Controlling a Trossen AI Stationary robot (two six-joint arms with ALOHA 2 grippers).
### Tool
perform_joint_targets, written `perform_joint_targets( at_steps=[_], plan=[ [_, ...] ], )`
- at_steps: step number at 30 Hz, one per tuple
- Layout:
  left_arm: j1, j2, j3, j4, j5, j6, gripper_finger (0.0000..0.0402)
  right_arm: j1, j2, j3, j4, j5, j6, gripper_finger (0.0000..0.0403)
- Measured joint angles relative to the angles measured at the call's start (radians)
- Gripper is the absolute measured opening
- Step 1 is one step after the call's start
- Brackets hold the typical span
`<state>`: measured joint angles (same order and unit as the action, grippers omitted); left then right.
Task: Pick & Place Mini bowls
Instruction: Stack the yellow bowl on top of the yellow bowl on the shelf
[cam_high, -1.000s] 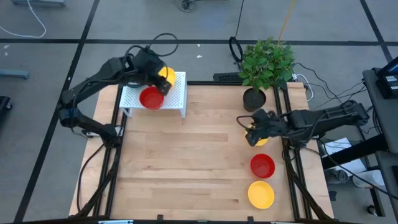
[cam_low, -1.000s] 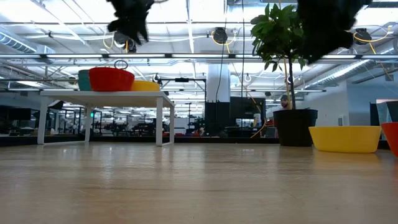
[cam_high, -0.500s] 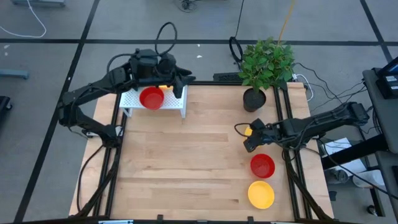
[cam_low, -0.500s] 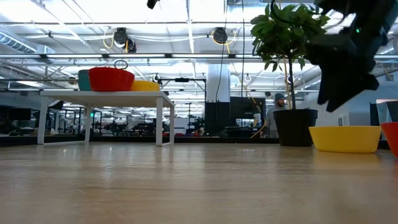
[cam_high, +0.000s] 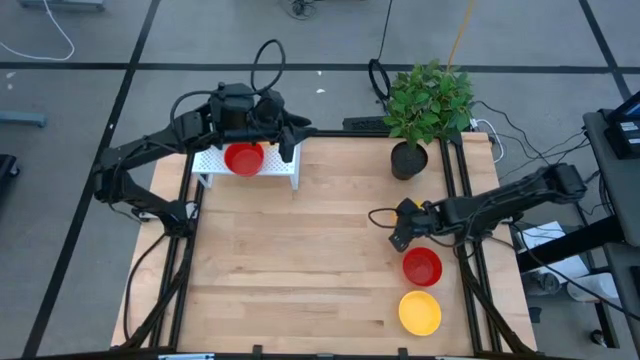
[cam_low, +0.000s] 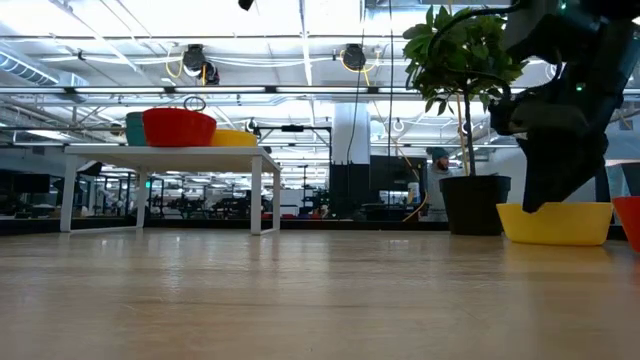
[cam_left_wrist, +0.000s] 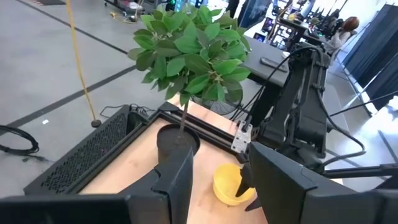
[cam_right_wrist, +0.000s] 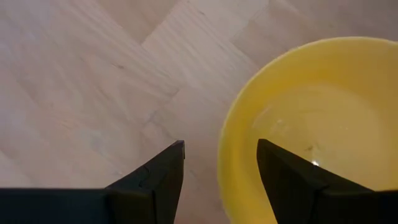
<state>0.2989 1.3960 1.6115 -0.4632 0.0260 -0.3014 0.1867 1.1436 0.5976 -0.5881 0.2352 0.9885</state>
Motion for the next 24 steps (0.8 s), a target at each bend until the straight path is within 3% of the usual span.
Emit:
perform_joint_targets(
  at_steps=[11, 16, 21, 24],
  plan=[
    [0.0, 0.0, 0.0, -0.006, 0.0, -0.026, 0.0159, -0.011, 0.092, 0.0, 0.009, 0.025, -0.182, 0.0167],
    [0.0, 0.0, 0.0, -0.006, -0.001, -0.026, 0.0159, -0.011, 0.129, 0.0, 0.015, 0.022, -0.244, 0.0114],
    [0.0, 0.0, 0.0, -0.007, -0.001, -0.042, 0.0159, -0.011, 0.152, 0.0, 0.064, -0.017, -0.297, 0.0024],
    [-0.001, 0.0, 0.0, -0.013, -0.001, -0.042, 0.0159, -0.011, 0.166, 0.002, 0.125, -0.047, -0.334, 0.0009]
  ],
)
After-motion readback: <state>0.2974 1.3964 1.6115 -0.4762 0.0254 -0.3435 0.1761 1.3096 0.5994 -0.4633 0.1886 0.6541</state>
